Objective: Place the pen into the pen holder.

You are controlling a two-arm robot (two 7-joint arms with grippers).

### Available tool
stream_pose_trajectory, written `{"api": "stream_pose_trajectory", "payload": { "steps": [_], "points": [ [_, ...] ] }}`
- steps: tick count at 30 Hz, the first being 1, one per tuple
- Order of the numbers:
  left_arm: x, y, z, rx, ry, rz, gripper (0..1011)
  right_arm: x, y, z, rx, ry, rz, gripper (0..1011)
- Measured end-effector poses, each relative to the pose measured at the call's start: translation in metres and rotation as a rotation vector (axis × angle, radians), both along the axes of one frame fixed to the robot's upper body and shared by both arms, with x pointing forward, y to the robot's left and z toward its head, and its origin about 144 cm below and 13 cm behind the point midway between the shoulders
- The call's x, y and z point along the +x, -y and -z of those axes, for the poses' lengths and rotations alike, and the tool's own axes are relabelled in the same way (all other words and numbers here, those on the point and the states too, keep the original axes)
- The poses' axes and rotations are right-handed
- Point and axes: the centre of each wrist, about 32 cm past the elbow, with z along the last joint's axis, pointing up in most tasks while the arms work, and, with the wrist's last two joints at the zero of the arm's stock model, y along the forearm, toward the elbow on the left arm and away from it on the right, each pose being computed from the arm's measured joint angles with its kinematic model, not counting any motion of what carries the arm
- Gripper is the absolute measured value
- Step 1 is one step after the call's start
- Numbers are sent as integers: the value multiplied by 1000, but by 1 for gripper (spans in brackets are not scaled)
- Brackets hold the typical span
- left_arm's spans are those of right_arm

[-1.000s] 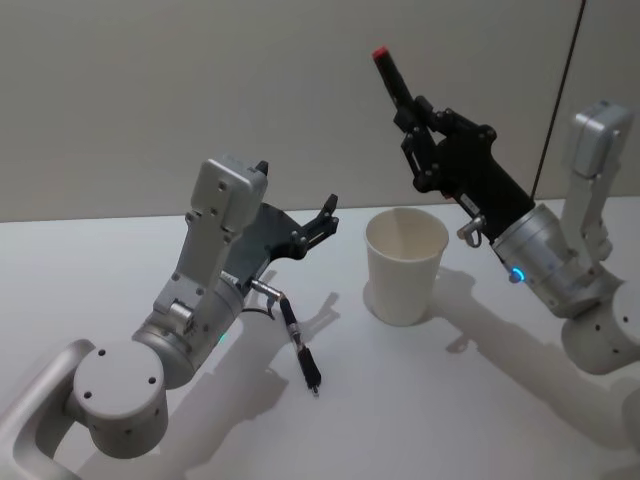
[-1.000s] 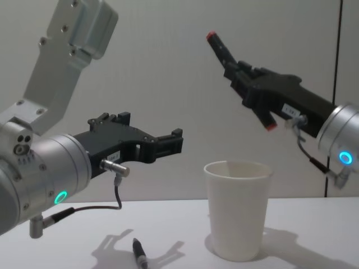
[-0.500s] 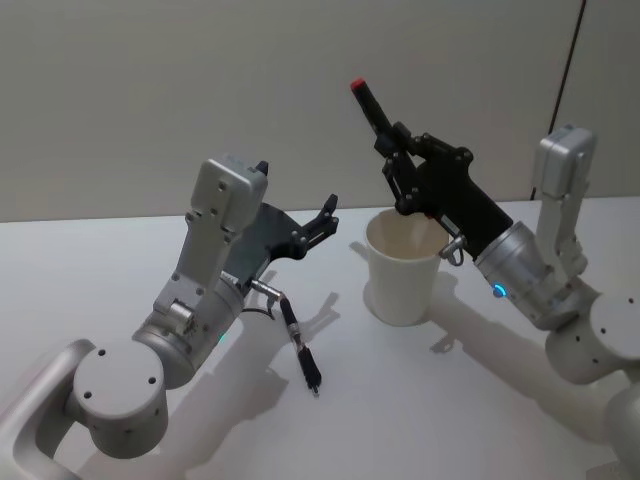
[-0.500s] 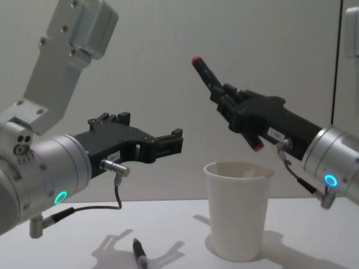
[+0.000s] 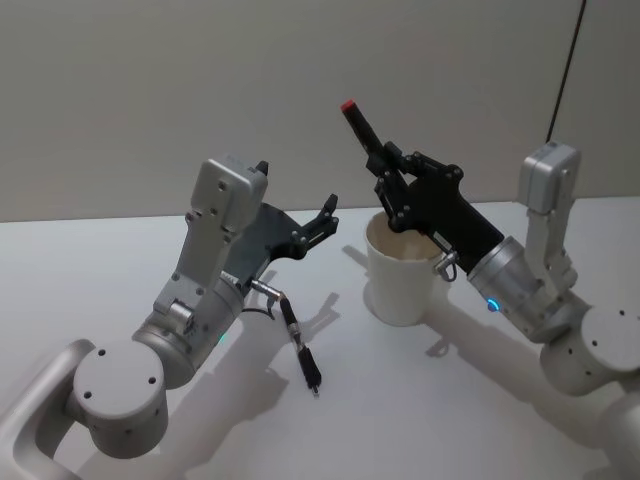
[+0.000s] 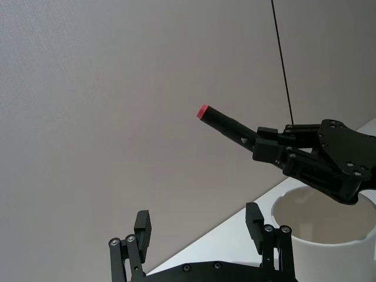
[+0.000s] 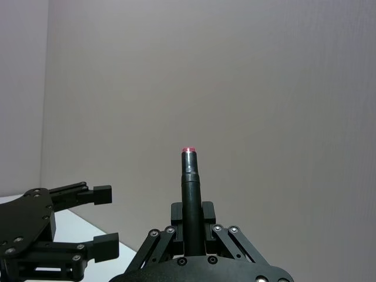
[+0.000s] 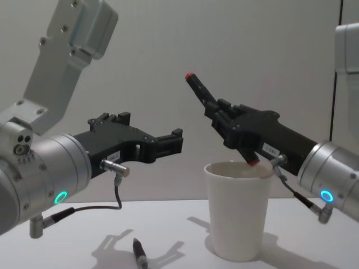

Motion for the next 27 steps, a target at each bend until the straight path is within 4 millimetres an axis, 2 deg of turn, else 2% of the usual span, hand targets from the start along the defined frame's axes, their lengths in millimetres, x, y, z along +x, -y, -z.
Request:
{"api": "stream_pose_trajectory", "payload": {
  "steps": [14, 18, 19, 21, 27],
  "points": [
    [0, 0, 0, 0, 0, 0, 1001, -2, -1, 5, -18, -3, 14, 180],
    [0, 0, 0, 0, 0, 0, 1001, -3, -1, 5, -20, -3, 16, 277],
    [0, 0, 0, 0, 0, 0, 1001, -3, -1, 5, -21, -3, 17, 335],
    [0, 0, 0, 0, 0, 0, 1001, -3, -1, 6, -22, -3, 17, 371],
    [0, 0, 0, 0, 0, 0, 1001, -3, -1, 6, -24, -3, 19, 570]
  ]
}}
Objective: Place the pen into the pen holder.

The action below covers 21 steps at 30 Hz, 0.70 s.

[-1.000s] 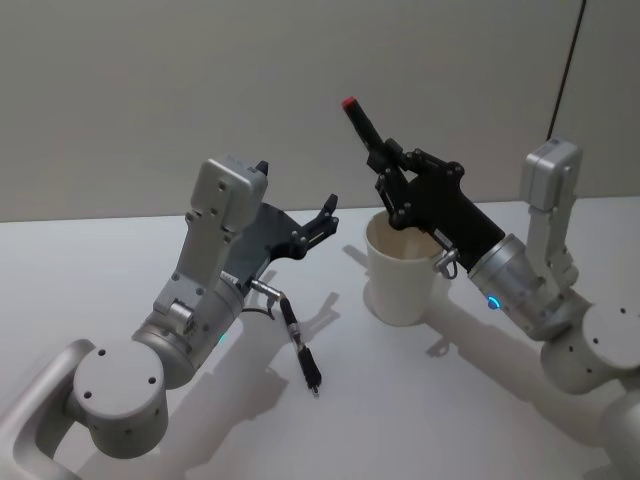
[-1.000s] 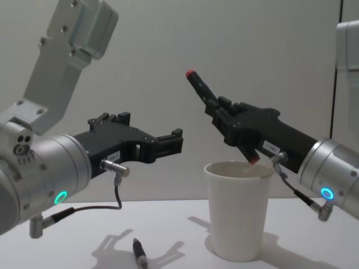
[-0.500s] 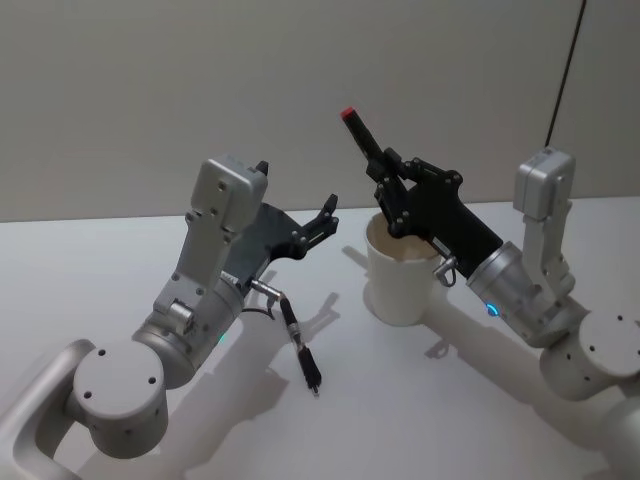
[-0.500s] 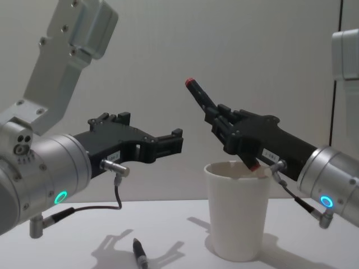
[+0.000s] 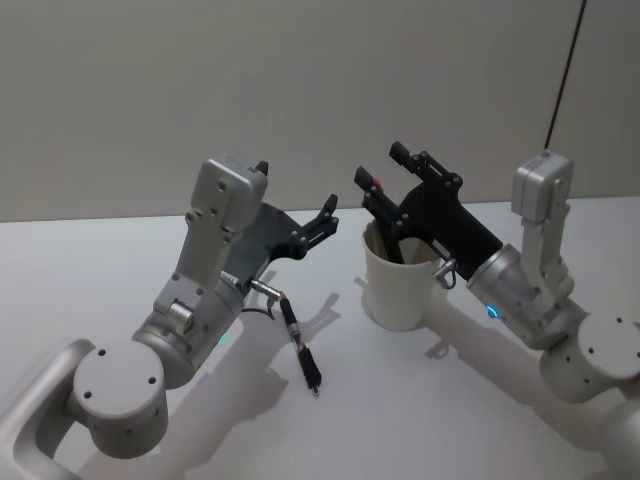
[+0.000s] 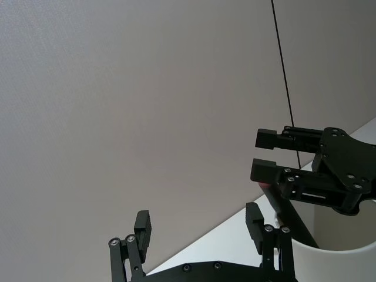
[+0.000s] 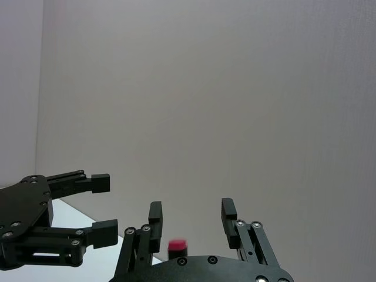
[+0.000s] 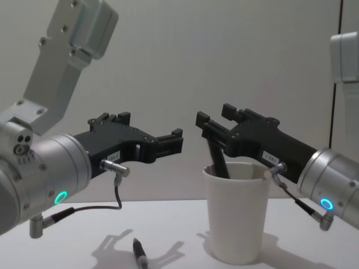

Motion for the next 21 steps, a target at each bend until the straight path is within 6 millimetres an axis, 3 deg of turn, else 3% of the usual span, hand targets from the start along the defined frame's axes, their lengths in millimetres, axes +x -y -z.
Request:
{"api": "stream_pose_trajectory", "payload": {
  "steps": [14, 21],
  "points": [
    [0, 0, 0, 0, 0, 0, 1001, -1, 1, 0, 0, -2, 6, 988],
    [0, 0, 0, 0, 0, 0, 1001, -4, 7, -7, 23, -9, 38, 1001]
  ]
}}
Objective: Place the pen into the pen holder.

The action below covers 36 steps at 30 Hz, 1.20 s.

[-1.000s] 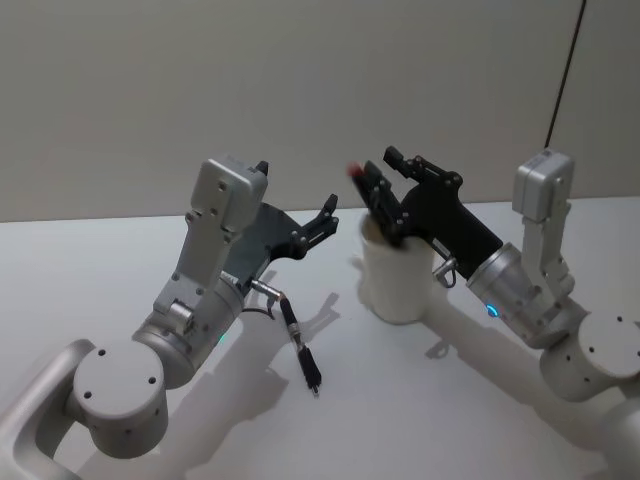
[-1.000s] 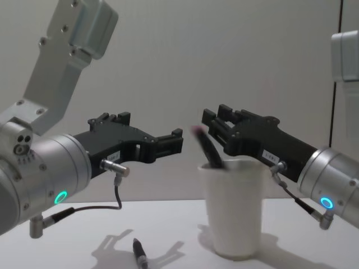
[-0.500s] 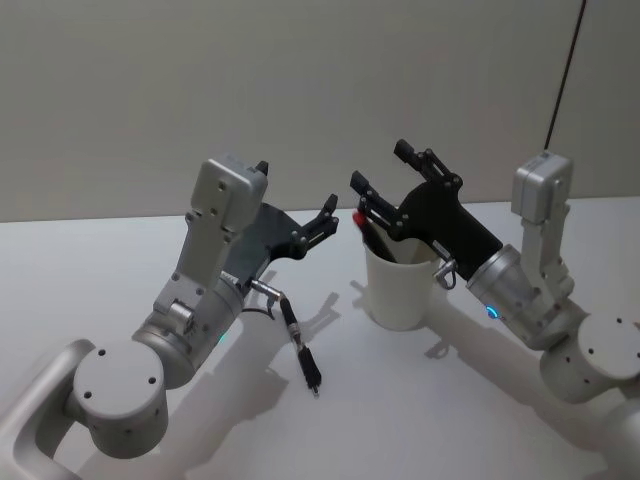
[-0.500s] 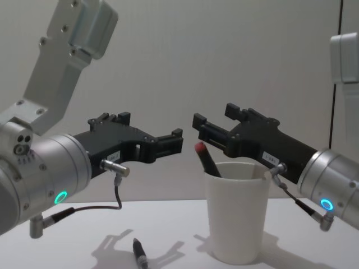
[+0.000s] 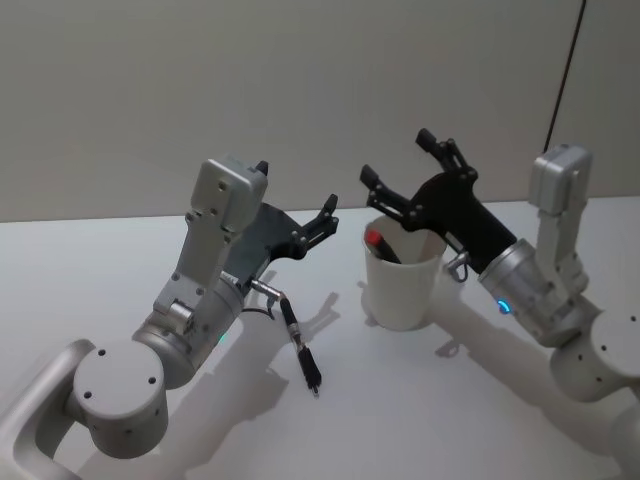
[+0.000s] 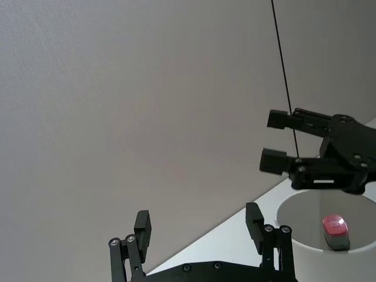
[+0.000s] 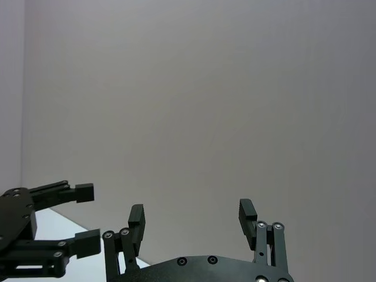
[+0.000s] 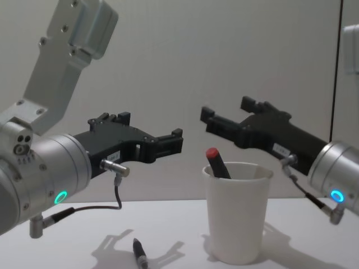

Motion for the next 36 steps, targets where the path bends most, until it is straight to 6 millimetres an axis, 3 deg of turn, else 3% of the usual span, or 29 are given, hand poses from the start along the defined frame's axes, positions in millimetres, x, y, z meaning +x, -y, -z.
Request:
{"api": "stream_pose_trajectory", "payload": {
  "steps": [18, 27, 36],
  "points": [
    [0, 0, 0, 0, 0, 0, 1001, -24, 27, -17, 55, -50, 169, 1001],
    [0, 0, 0, 0, 0, 0, 1001, -28, 30, -17, 52, -61, 179, 1001],
    [0, 0, 0, 0, 0, 0, 1001, -47, 38, -19, 29, -118, 225, 1001]
  ]
}}
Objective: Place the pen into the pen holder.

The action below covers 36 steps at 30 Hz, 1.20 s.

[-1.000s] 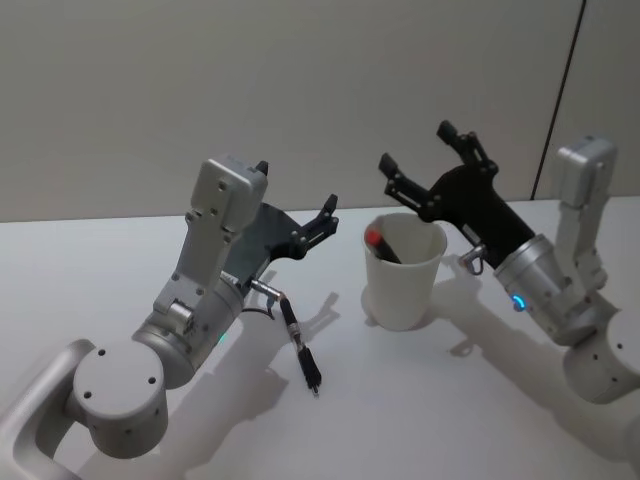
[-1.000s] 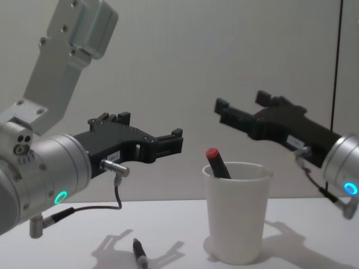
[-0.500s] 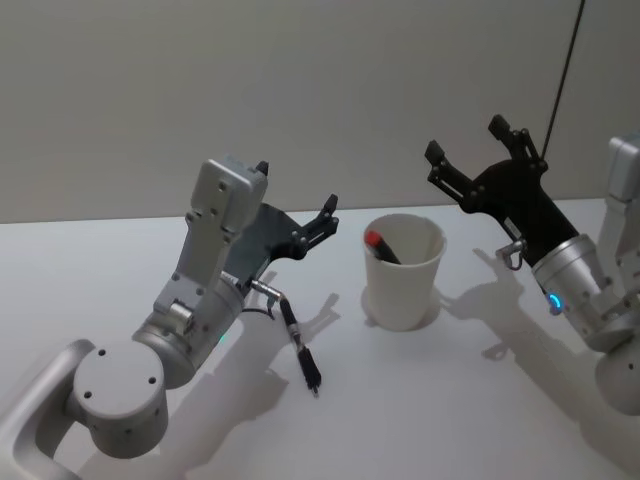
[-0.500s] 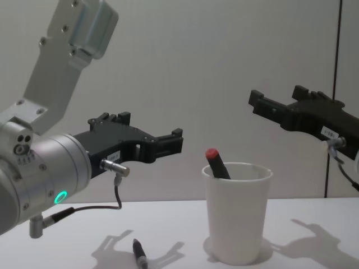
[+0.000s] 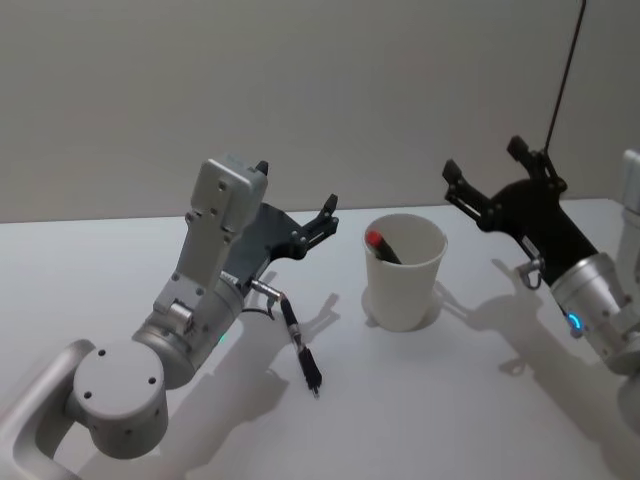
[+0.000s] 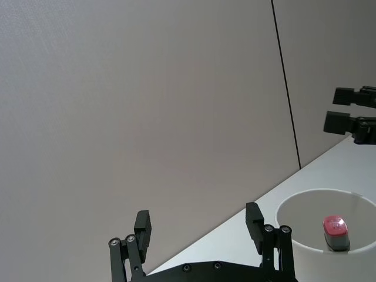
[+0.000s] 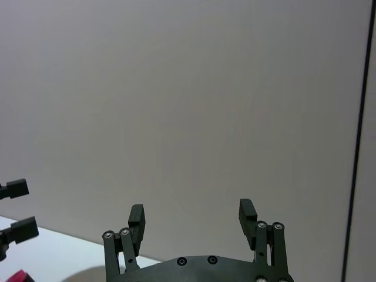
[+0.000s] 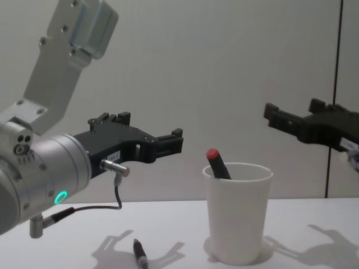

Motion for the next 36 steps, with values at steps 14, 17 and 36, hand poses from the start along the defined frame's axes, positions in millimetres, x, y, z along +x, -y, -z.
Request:
{"api": "stream_pose_trajectory", "payload": {
  "steps": [14, 17, 36],
  "points": [
    [0, 0, 0, 0, 0, 0, 1000, -40, 12, -7, -51, -112, 82, 1001],
    [0, 0, 0, 0, 0, 0, 1001, -49, 14, -9, -64, -134, 98, 1001],
    [0, 0, 0, 0, 0, 0, 1001, -67, 16, -14, -94, -181, 131, 1001]
  ]
}}
